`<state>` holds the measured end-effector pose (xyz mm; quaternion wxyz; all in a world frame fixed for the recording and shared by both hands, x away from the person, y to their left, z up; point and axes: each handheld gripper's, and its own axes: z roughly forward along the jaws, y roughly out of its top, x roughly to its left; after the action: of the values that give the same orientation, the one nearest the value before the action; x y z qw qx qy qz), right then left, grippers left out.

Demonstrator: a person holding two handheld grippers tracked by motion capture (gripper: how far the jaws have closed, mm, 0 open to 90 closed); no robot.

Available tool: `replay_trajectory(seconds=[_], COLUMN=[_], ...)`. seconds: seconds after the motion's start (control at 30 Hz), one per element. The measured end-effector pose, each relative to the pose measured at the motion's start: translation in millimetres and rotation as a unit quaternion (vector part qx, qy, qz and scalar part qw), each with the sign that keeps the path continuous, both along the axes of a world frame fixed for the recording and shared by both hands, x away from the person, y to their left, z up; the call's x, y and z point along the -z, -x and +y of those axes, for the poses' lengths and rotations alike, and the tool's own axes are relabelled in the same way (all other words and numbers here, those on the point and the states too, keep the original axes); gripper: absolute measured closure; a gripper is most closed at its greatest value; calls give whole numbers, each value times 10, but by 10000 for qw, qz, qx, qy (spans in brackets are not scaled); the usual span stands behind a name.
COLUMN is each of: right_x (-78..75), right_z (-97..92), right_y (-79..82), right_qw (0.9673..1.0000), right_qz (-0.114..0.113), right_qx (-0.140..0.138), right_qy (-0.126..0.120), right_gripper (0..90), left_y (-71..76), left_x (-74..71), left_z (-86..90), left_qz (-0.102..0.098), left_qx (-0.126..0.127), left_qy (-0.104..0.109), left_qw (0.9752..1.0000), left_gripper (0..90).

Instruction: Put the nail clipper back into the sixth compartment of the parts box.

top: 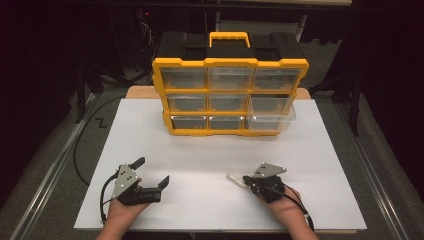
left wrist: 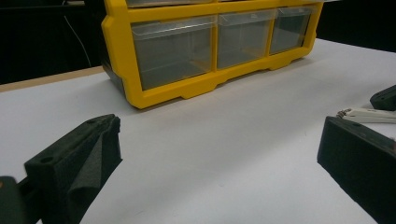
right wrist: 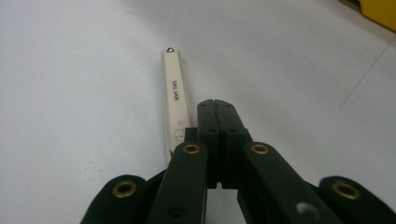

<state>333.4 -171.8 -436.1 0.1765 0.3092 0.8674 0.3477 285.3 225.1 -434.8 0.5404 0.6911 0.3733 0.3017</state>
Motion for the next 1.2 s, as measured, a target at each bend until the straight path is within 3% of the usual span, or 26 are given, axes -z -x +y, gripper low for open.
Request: replay_trajectory(seconds=[0.3,0.43,0.53,0.83,1.13,1.2], right_x=[7,-31,-58,-70,-41,-42], right_z=[-16,-81,-169,-364,-340,-329], right_y=[18,19,10,-59,-75,-78], right_qw=[10000,9996,9984,9945,9934,9934], right_qz=[25,-119,-234,-138,-2,-2], right_qx=[-27,129,332,748,649,665], right_qy=[-78,-213,-382,-726,-949,-937], right_gripper=[900,895,832,487,143,21], left_y=[1,3,1,-2,-1,0], left_x=[-2,-2,-2,-1,-4,-4], left_z=[4,9,11,6,22,20], left_qz=[3,5,2,5,0,1], left_qx=[4,0,-6,3,4,18], left_qy=[1,1,1,7,12,6], left_qw=[10000,10000,10000,10000,10000,10000], left_gripper=[3,3,3,3,3,3])
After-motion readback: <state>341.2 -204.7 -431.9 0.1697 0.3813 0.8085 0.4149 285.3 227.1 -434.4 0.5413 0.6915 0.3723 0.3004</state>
